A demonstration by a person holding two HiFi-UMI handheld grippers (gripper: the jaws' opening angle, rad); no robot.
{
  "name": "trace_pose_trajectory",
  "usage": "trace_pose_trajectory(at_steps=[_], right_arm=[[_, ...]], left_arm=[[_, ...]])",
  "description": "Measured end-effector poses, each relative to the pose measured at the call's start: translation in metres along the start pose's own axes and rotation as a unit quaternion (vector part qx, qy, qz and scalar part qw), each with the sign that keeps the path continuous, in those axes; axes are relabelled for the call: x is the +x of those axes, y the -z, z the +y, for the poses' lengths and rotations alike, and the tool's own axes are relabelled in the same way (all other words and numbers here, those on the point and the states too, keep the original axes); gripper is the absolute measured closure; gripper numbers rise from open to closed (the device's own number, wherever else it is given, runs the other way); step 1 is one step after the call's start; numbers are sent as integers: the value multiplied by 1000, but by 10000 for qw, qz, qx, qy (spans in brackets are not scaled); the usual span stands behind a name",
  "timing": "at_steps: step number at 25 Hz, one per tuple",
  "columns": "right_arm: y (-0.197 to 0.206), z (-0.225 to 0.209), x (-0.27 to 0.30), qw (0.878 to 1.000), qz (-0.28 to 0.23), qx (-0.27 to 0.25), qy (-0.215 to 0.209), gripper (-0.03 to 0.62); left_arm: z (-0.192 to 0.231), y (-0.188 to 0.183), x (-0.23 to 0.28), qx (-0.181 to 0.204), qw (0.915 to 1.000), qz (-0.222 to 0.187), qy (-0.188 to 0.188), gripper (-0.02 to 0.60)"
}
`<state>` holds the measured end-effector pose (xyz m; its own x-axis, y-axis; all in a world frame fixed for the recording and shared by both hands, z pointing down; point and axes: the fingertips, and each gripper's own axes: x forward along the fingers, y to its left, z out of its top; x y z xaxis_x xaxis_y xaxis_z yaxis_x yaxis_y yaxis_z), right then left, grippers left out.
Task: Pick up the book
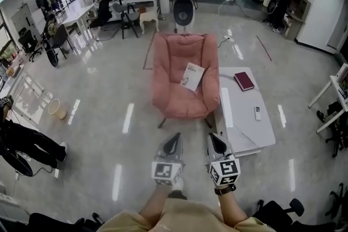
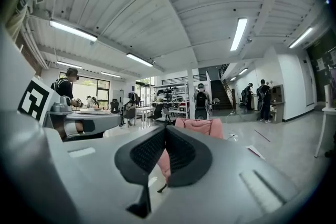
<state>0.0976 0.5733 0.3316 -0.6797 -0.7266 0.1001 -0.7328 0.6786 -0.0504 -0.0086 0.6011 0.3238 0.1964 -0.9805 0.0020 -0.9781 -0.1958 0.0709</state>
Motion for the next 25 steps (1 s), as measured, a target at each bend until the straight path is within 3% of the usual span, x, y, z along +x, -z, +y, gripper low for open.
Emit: trace_pose_trajectory(at_steps=[5, 8, 13, 19, 25], right_arm=[[-17, 7, 83, 9999, 19, -121, -4, 589], [-10, 2, 119, 9998, 151, -143, 17, 589], [-1, -22, 167, 9994, 356, -7, 40, 589], [15, -80, 247, 9984, 429, 360, -73, 589], [-13, -177, 354, 9989, 233, 320, -244, 589]], left_arm=[[73, -17, 46, -113, 9998, -159, 22, 580], [110, -7, 73, -248, 9997, -47, -33, 580], [134, 9, 113, -348, 9992, 174, 42, 580], [159, 33, 199, -306, 9989, 362, 3, 580], [179, 23, 346, -243, 9989, 390, 9, 580]])
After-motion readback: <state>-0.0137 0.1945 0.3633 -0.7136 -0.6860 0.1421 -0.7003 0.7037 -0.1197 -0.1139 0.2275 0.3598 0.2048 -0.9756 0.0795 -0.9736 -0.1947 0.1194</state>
